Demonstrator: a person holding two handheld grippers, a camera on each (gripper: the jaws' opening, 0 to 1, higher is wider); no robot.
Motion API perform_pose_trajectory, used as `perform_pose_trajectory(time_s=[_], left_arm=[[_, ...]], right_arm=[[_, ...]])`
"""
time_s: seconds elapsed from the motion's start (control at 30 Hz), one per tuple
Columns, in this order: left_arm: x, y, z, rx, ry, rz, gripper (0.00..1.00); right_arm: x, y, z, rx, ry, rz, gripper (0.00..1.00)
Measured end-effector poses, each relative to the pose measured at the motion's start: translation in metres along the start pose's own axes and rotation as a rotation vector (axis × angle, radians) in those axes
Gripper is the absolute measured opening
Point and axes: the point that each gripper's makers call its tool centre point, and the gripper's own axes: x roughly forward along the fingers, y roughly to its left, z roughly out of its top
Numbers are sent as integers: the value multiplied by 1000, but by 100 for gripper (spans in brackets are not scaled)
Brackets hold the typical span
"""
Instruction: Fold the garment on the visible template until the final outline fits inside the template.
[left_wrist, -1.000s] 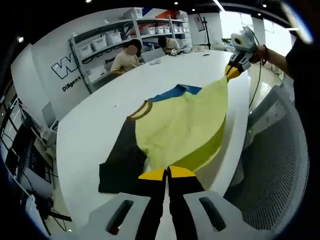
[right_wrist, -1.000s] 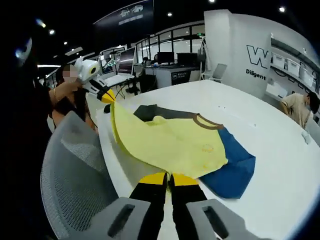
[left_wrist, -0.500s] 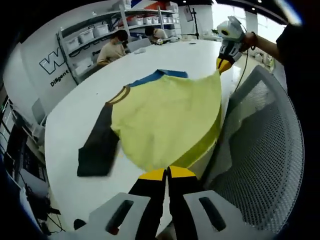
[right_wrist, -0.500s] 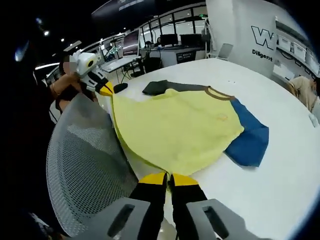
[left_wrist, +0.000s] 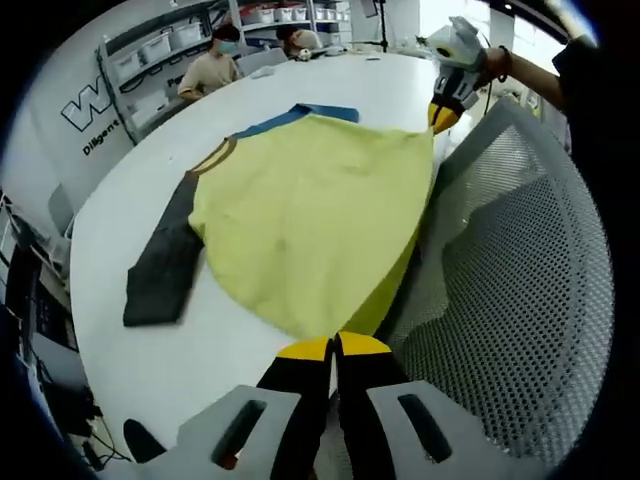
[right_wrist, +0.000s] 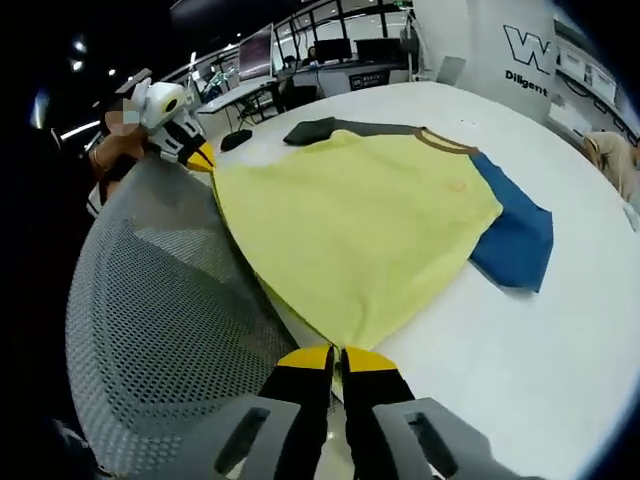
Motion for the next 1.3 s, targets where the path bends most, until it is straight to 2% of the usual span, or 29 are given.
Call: perform_pose_trajectory(time_s=[0.2,0.27,0.4,0.47,0.5,0.57,0.6,0.73,0.77,0.83,0.87,0.93,0.97,1.13,1.17,1.23,1.27,1.3], left_arm=[[2,1,-7,-18,17,-5,6],[2,-4,-10,-33,28,-30,6],[3,-4,-14,-5,35,-27,6],[2,-1,-16,-23,36,-19,10],[0,0,-16,-55,38,-16,16],[-4,6,-13,-89,23,1,26],[-7,18,-9,-104,-6,39,29],[-14,49,0,-183,-79,152,35],[-17,61,5,-236,-126,199,38],[-20,68,15,-289,-194,222,50],[-23,75,21,-348,-237,246,56],[-24,84,25,-383,-276,273,65],[-25,88,26,-396,-286,288,68],[-20,107,18,-453,-264,339,78],[-18,113,14,-493,-261,361,80],[-12,123,13,-532,-267,349,85],[-6,131,9,-586,-253,350,87],[-4,136,7,-589,-248,352,87]], right_arm=[[5,1,-9,46,12,-7,0],[6,2,-10,51,15,-6,0],[8,2,-11,58,18,-12,0],[6,7,-6,127,-9,14,3],[4,8,-4,150,-20,19,5],[-3,1,7,195,-82,-1,11],[-5,-1,11,210,-107,-7,16],[-16,-12,31,263,-226,-26,49],[-20,-15,39,274,-270,-30,53],[-24,-21,47,299,-316,-40,63],[-27,-27,52,321,-343,-58,67],[-29,-35,56,334,-361,-79,76],[-30,-38,58,339,-372,-87,79],[-31,-55,63,361,-395,-112,89],[-32,-61,65,367,-403,-128,90],[-32,-75,68,382,-414,-155,92],[-31,-82,71,404,-421,-163,92],[-31,-85,72,410,-423,-169,92]])
